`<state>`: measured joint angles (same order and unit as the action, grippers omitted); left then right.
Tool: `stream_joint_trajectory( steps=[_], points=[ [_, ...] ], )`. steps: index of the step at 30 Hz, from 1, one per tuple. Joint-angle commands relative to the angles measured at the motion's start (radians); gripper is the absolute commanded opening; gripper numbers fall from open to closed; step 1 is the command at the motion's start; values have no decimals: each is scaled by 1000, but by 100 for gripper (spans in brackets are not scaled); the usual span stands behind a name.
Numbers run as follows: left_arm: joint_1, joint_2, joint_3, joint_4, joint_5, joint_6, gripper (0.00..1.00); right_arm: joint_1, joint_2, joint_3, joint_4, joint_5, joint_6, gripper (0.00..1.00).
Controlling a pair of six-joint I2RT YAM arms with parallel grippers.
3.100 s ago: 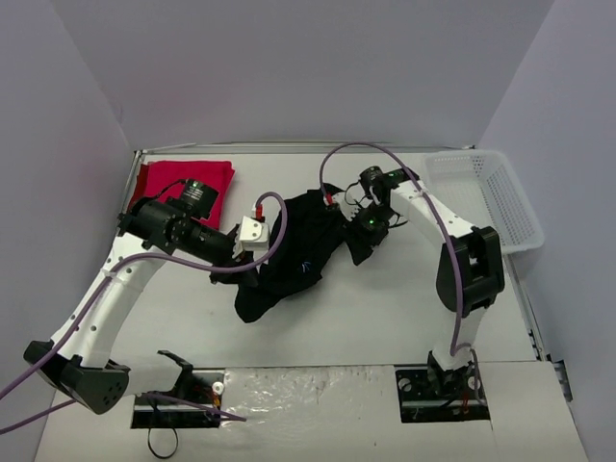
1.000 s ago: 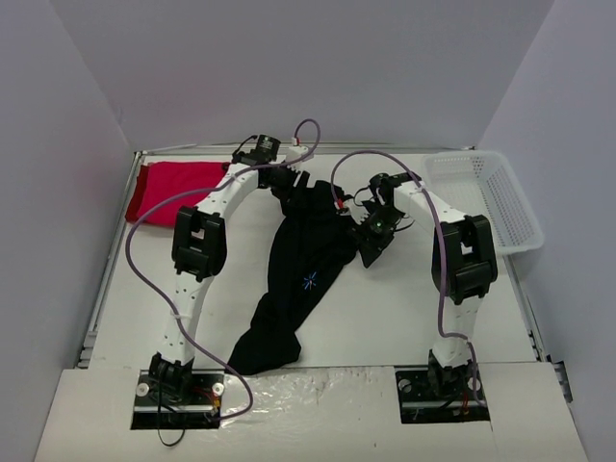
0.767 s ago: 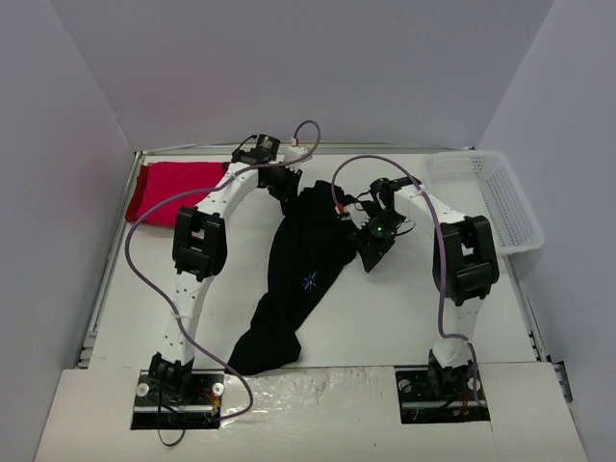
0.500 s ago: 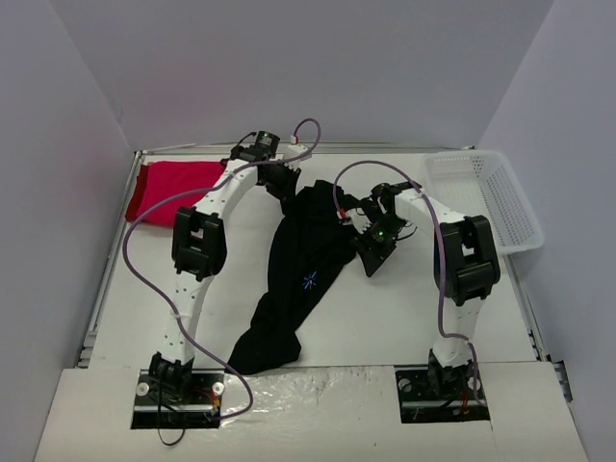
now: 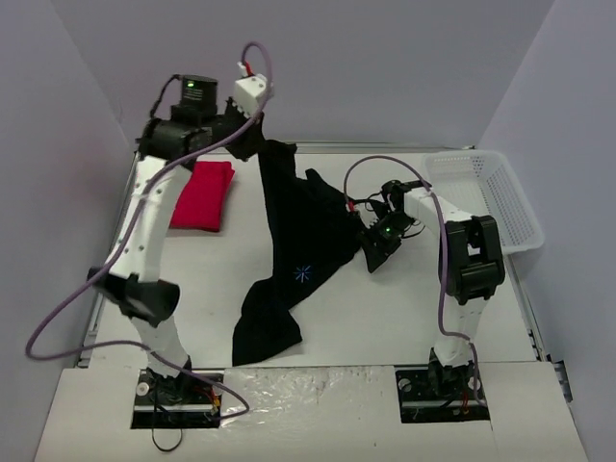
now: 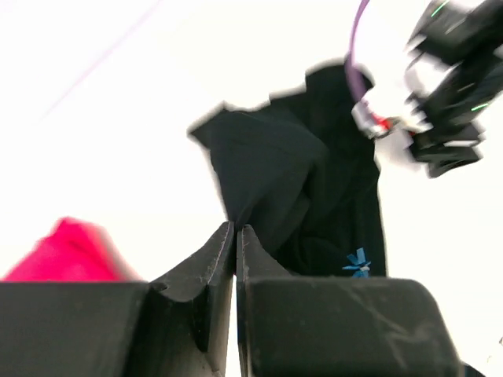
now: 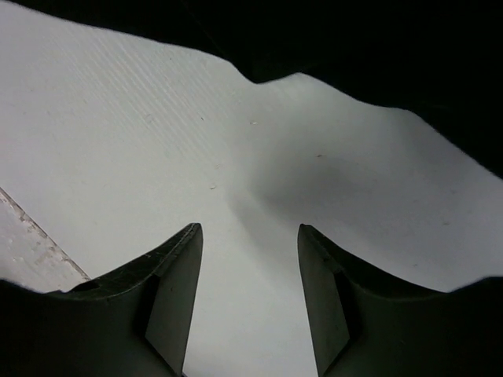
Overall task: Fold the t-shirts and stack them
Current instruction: Flatten out the tshirt
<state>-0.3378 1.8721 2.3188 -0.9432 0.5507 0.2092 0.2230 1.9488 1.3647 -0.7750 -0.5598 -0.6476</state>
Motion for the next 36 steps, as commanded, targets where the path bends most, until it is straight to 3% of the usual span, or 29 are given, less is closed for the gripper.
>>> stream_joint_trajectory(
  steps=[1, 5, 11, 20, 26, 29, 32, 33, 34, 36],
  points=[
    [26, -198, -8, -52, -76, 27, 2, -31, 5, 80, -33, -52, 11, 48],
    [36, -388, -139, -37, -165, 61, 2, -47, 93, 178, -55, -83, 22, 53],
    [49, -537, -326, -39, -227, 96, 2, -47, 238, 370, -154, -149, -1, 60],
    [80, -602, -415, -36, -236, 93, 2, -36, 472, 762, -354, -241, -49, 63],
    [108, -608, -478, -16, -218, 85, 3, 10, 545, 866, -409, -276, -66, 68],
    [125, -607, -504, -5, -210, 85, 2, 39, 568, 892, -397, -258, -60, 58],
    [129, -603, -522, 0, -206, 82, 2, 53, 593, 912, -385, -233, -38, 23],
    [132, -605, -529, 3, -204, 78, 3, 53, 599, 915, -383, -223, -32, 5],
    [134, -607, -539, 7, -198, 76, 2, 52, 601, 915, -382, -215, -29, 0],
    [138, -613, -550, 12, -196, 72, 2, 49, 590, 906, -377, -198, -23, 0]
  ],
)
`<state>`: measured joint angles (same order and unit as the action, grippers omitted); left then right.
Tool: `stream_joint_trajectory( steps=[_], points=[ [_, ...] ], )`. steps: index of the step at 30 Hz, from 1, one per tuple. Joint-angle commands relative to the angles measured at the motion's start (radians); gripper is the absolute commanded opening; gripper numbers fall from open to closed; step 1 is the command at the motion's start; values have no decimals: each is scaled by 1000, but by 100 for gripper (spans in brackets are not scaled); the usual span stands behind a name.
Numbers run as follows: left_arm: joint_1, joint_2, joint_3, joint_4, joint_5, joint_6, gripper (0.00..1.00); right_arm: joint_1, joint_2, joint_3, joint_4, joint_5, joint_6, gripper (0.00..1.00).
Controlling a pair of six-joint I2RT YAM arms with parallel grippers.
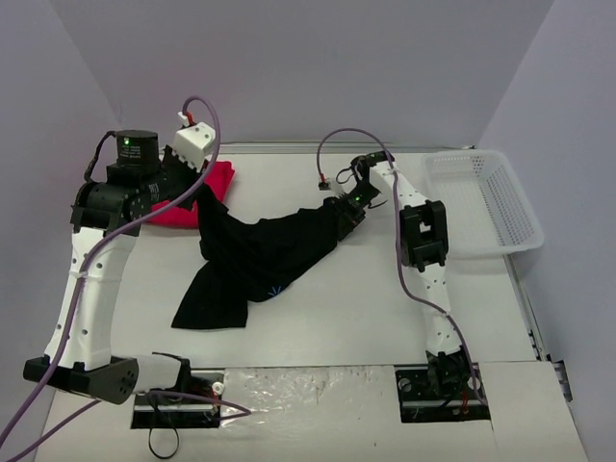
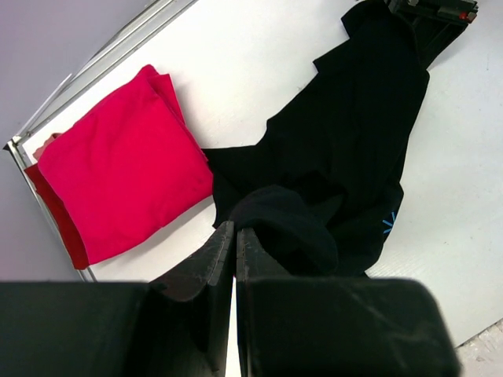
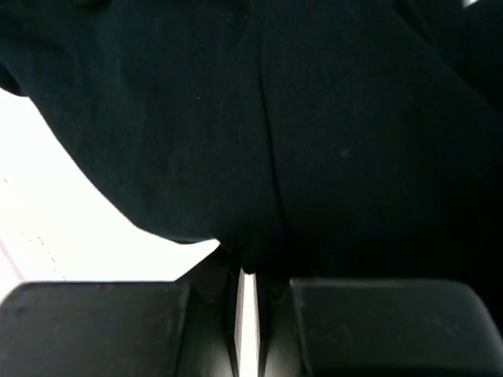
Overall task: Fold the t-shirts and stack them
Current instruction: Flatten out the tshirt
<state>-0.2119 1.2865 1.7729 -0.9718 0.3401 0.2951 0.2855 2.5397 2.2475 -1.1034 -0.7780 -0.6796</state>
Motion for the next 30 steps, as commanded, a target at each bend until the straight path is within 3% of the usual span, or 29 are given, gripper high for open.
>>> stream_joint_trajectory(
  steps=[1, 9, 17, 30],
  points=[
    [14, -27, -18, 45, 19, -13, 2, -20, -10, 15, -47, 22, 8, 0],
    [14, -62, -56, 65, 33, -20, 2, -46, -220, -121, 16, 85, 31, 0],
    [16, -113, -70, 65, 36, -28, 2, -85, -321, -204, 71, 124, 84, 0],
    [37, -194, -59, 79, -107, 6, 2, -186, -525, -76, 71, 253, 135, 0]
  ],
)
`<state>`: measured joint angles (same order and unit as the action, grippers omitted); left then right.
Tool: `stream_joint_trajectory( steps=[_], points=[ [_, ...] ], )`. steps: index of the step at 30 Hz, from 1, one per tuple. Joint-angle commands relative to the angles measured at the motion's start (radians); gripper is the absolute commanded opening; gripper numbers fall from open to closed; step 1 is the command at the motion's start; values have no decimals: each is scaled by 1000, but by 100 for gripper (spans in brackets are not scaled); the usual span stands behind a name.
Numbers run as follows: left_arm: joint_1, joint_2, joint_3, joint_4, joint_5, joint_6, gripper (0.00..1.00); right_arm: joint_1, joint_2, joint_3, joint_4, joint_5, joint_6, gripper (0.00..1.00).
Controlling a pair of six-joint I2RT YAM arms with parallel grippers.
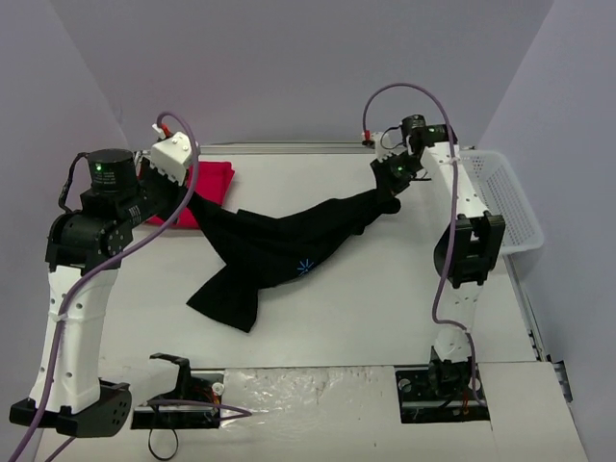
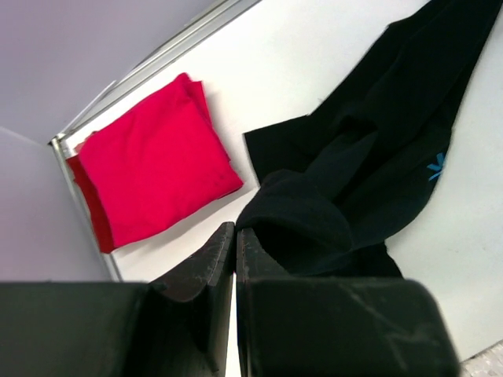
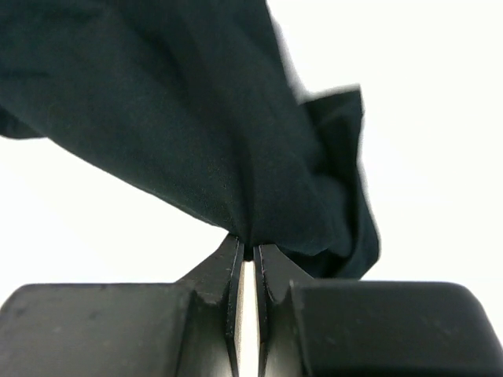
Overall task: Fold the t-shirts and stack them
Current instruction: Flatten out the tshirt
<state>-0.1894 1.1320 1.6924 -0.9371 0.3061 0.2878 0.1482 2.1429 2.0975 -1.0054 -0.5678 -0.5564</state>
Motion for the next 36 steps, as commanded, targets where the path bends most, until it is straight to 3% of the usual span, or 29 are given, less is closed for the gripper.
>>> stream_joint_trajectory(
  steps=[1, 8, 15, 30, 32, 35, 36],
  points=[
    [16, -43, 21, 46, -87, 17, 2, -64, -139, 82, -25, 52, 6, 0],
    [22, -72, 36, 31, -136, 45, 2, -191, -138, 177, -27, 85, 7, 0],
    [27, -97, 0, 31, -176, 68, 2, -231, -81, 168, 16, 75, 36, 0],
    [33, -104, -92, 57, -171, 82, 2, -196, 123, 351, 156, 69, 133, 0],
    [34, -100, -123, 72, -170, 79, 2, -165, 173, 355, 165, 94, 138, 25],
    [34, -83, -145, 89, -167, 77, 2, -113, 222, 337, 172, 160, 118, 46],
    [34, -78, -145, 92, -168, 77, 2, -105, 227, 326, 179, 176, 115, 59]
  ],
)
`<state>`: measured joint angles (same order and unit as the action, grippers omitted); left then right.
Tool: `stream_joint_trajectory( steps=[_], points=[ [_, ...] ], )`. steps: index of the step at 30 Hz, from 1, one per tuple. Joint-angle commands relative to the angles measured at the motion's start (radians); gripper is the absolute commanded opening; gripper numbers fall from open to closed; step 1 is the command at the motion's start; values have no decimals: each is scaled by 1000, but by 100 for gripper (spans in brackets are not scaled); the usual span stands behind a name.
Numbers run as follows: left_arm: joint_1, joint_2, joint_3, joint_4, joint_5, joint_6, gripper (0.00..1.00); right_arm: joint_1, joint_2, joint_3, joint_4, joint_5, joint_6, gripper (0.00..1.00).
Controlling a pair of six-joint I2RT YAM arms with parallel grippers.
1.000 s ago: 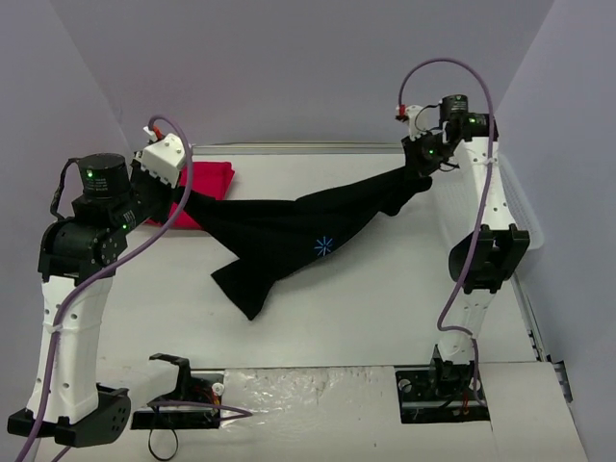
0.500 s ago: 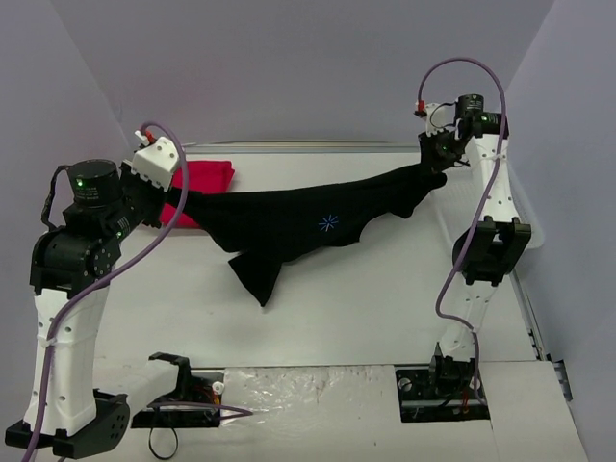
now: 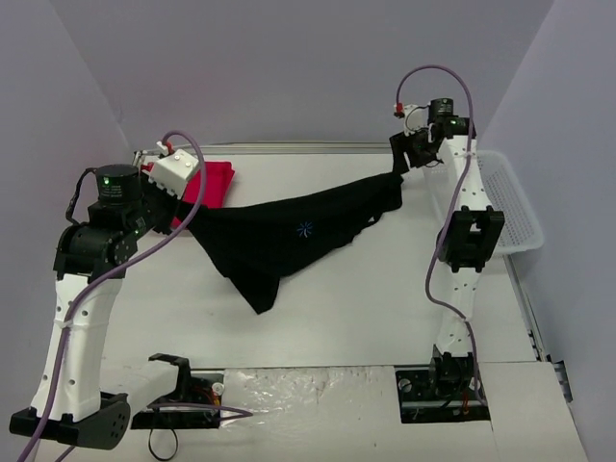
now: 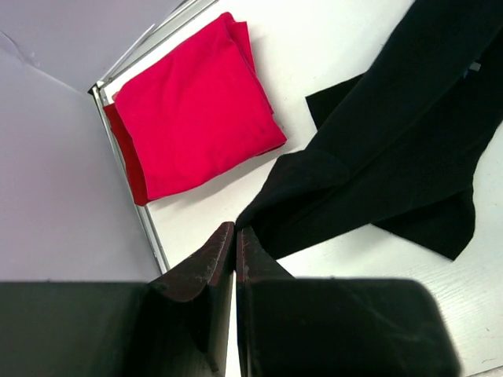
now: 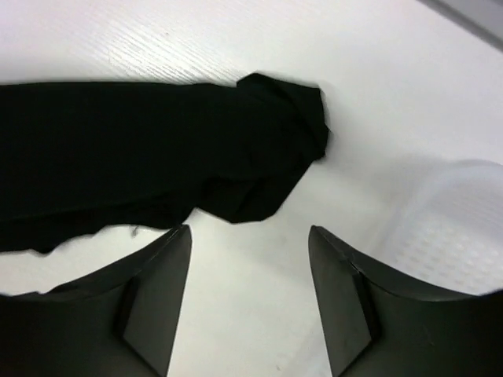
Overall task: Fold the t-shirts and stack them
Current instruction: Flatten out the tshirt
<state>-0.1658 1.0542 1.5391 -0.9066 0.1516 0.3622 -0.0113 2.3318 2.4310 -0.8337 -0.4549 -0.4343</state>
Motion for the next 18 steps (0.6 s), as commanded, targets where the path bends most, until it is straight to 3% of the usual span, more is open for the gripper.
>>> stream_joint_trajectory(
  steps=[1, 7, 12, 18],
  points=[
    [11, 12, 9, 67, -12, 0, 2, 59, 40, -22, 13, 73, -7, 59],
    [11, 43, -7, 104, -12, 4, 3, 44, -34, -174, 41, 93, -18, 61],
    [11, 43, -43, 136, 3, 0, 2, 25, -135, -381, 48, 38, -53, 54],
    [9, 32, -100, 166, 25, -20, 2, 31, -137, -448, 30, -93, -89, 47]
  ],
)
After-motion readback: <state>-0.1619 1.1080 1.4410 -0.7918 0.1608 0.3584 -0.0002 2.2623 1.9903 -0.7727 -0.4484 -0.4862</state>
